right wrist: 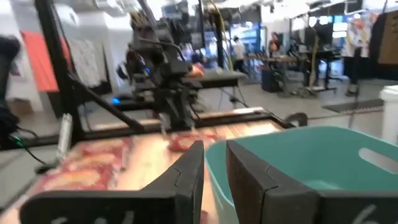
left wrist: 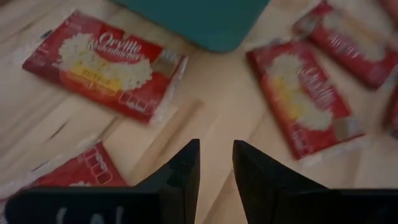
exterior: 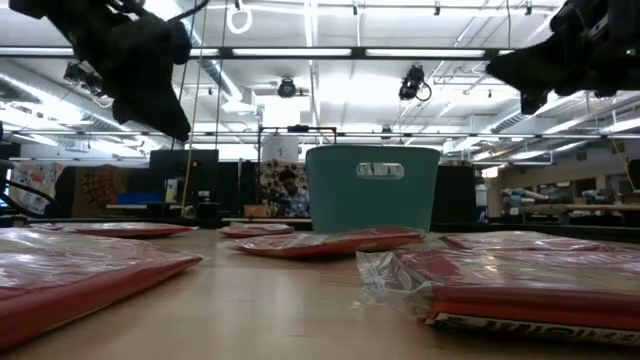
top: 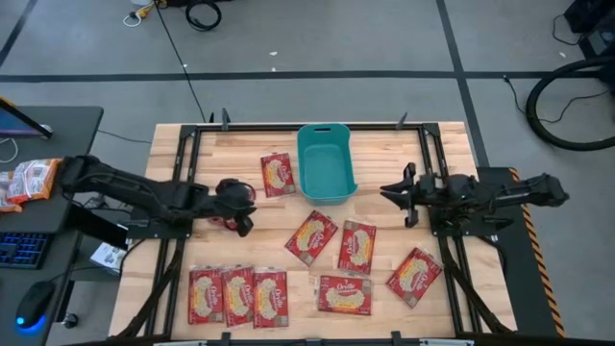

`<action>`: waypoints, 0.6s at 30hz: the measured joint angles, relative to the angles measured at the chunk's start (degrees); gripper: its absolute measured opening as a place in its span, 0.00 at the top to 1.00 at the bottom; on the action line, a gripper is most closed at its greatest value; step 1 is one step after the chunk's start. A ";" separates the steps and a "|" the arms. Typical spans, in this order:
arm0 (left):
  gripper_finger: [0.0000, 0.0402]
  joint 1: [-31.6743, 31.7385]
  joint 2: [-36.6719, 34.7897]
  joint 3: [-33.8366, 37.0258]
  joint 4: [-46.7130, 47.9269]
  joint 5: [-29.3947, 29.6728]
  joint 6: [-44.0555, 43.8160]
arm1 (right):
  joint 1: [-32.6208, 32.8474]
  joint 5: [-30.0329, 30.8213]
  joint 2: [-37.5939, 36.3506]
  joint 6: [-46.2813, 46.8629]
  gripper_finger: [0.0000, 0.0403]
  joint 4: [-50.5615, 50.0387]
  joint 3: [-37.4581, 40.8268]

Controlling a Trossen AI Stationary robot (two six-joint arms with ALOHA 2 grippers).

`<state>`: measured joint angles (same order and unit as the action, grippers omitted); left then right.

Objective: Sort popcorn bags into baskets
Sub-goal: Put the red popcorn bag into the green bin

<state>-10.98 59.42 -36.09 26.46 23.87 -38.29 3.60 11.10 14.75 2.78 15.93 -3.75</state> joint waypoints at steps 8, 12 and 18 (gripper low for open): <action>0.69 2.74 12.24 -3.70 5.73 -1.70 -1.57 | -0.06 1.30 10.48 -2.95 0.82 9.85 0.00; 0.64 3.60 18.72 -7.14 12.31 -1.69 -3.36 | -0.07 1.30 14.09 -4.14 0.82 13.40 0.00; 0.61 4.07 29.22 -15.64 24.93 -1.77 -7.15 | -0.07 1.30 17.41 -7.87 0.82 17.87 0.00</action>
<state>-6.91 88.64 -51.73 51.39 22.10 -45.45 3.53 12.40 32.16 -5.10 33.80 -3.75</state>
